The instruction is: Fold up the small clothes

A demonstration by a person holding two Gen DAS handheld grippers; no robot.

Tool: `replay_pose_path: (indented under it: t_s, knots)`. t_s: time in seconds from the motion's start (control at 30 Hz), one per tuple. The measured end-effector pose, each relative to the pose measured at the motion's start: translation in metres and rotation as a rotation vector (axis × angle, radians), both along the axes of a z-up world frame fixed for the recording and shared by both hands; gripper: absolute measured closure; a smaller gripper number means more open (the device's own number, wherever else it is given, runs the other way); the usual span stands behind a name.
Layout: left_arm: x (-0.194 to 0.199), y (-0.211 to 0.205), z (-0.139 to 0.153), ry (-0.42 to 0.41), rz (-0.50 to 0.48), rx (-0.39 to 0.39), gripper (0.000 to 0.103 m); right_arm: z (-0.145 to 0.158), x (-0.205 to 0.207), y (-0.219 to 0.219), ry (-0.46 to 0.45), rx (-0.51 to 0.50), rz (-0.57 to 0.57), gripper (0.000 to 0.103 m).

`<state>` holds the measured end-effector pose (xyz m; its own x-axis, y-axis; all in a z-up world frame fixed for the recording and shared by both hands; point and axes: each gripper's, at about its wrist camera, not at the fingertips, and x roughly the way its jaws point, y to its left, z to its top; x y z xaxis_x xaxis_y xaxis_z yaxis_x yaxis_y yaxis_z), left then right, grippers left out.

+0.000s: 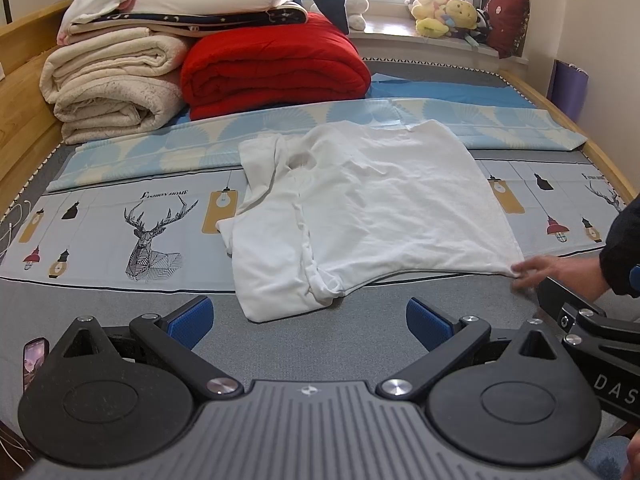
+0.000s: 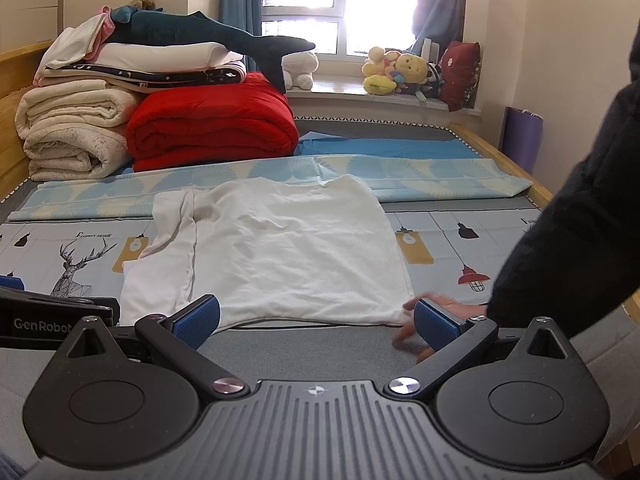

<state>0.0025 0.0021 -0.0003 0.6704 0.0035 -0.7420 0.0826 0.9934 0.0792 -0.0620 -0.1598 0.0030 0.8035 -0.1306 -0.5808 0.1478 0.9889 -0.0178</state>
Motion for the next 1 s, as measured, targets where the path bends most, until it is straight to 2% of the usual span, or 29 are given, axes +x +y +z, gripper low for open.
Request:
replay_pose_path:
  t_s: [0.47,0.6,0.67,0.77,1.0]
  knots:
    - [0.010,0.007,0.003,0.027,0.036,-0.022,0.000,0.007,0.019,0.009,-0.012,0.013,0.042,0.001]
    - [0.009,0.009,0.003,-0.047,0.034,0.010,0.000,0.006,0.023,0.015,-0.005,0.005,0.060,0.001]
    - [0.009,0.009,0.003,-0.057,0.051,0.046,0.000,0.005,0.022,0.015,-0.004,-0.002,0.061,0.001]
    - [0.008,0.014,0.004,-0.086,0.073,0.040,0.000,0.003,0.021,0.015,0.007,0.003,0.059,0.001]
    - [0.002,0.022,0.012,-0.066,0.080,0.056,0.000,0.005,0.013,0.022,0.011,-0.010,0.073,0.001]
